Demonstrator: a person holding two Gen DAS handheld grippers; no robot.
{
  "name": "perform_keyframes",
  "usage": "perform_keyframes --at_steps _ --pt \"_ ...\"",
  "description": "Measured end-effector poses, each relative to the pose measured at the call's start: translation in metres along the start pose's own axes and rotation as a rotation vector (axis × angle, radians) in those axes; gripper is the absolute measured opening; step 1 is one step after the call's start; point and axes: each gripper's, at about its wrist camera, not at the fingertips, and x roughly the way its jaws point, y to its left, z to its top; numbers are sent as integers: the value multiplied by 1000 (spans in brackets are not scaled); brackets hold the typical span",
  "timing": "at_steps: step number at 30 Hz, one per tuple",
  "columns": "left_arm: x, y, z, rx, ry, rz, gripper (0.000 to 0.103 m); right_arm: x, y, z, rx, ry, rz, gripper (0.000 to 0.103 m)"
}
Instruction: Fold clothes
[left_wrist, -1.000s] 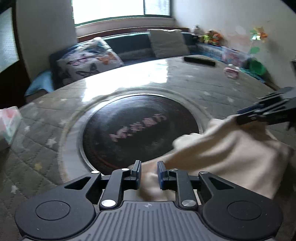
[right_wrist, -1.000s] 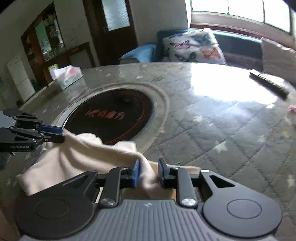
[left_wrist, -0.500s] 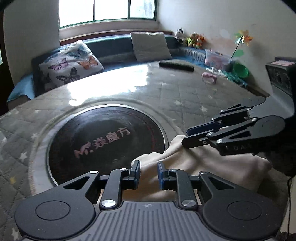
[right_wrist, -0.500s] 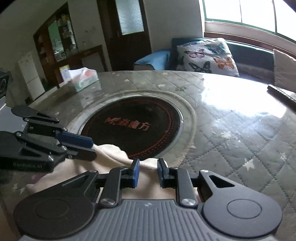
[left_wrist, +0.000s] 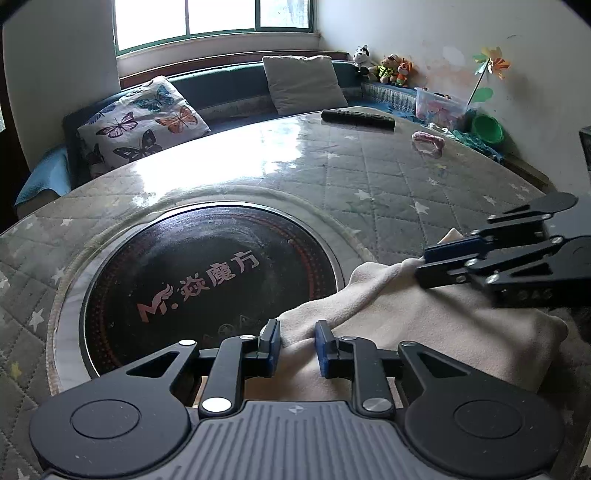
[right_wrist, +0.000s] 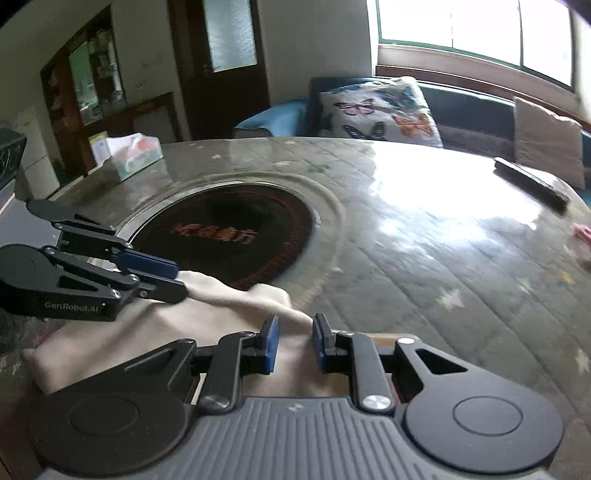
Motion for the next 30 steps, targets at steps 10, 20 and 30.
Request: perform_keyframes --at_steps 10,20,30 --pt "-3 -7 -2 14 -15 32 24 -10 -21 -12 84 -22 -18 10" --pt "-44 -33 -24 57 -70 8 24 -46 7 -14 -38 -34 53 14" --pt "-77 -72 -59 104 -111 -63 24 -67 65 -44 -257 -47 126 14"
